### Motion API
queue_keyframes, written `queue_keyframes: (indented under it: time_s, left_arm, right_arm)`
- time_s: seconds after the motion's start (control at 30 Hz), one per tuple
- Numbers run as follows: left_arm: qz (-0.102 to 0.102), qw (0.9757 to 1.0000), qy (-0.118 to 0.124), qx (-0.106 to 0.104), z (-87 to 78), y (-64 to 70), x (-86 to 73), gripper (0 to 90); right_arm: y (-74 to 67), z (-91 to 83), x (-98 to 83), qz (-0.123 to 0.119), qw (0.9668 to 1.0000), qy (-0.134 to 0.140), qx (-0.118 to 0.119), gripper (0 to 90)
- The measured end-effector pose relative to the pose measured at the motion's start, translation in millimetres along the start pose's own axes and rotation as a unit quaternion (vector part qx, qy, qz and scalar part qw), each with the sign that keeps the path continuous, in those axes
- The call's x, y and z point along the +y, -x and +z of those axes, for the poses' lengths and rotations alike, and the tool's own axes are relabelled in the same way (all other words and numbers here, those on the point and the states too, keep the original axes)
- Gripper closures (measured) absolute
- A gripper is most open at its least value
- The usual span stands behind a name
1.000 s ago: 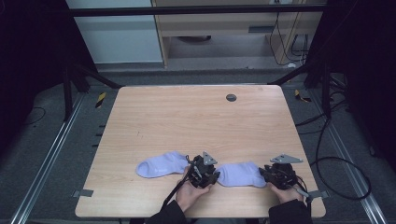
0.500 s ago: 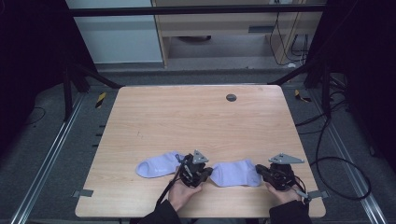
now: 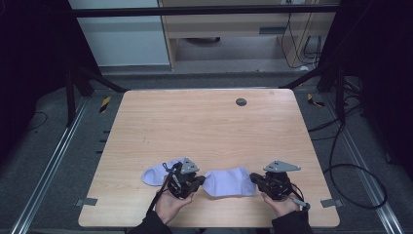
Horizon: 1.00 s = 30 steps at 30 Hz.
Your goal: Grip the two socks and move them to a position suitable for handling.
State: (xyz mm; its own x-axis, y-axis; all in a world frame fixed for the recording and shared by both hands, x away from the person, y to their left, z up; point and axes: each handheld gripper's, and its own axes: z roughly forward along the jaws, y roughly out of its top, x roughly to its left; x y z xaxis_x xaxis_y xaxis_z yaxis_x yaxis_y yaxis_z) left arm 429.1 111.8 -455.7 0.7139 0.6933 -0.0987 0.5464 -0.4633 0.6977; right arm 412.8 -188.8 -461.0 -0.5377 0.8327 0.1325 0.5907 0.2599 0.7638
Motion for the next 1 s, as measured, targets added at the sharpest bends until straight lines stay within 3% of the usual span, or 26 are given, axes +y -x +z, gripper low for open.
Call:
queue_keyframes:
  time_s: [0.33, 0.57, 0.8, 1.0]
  left_arm:
    - [-0.007, 0.9994, -0.034, 0.007, 2.7, -14.4, -23.0, 88.9]
    - [-0.006, 0.9991, -0.040, 0.015, 8.1, -16.4, -28.8, 88.2]
    - [-0.003, 0.9995, -0.017, 0.027, 2.5, -17.4, -29.6, 63.1]
    - [-0.015, 0.9990, 0.012, 0.040, -12.3, -25.7, -28.5, 51.5]
  right_arm:
    - [-13.1, 17.7, -5.4, -0.004, 0.9993, -0.033, 0.017, 86.7]
    - [-17.3, 24.3, -11.6, -0.010, 0.9986, -0.050, 0.014, 86.2]
    - [-12.5, 21.9, -16.5, -0.008, 0.9989, -0.045, 0.003, 74.2]
    - [-8.9, 14.2, -10.8, 0.000, 1.0000, -0.006, -0.002, 63.6]
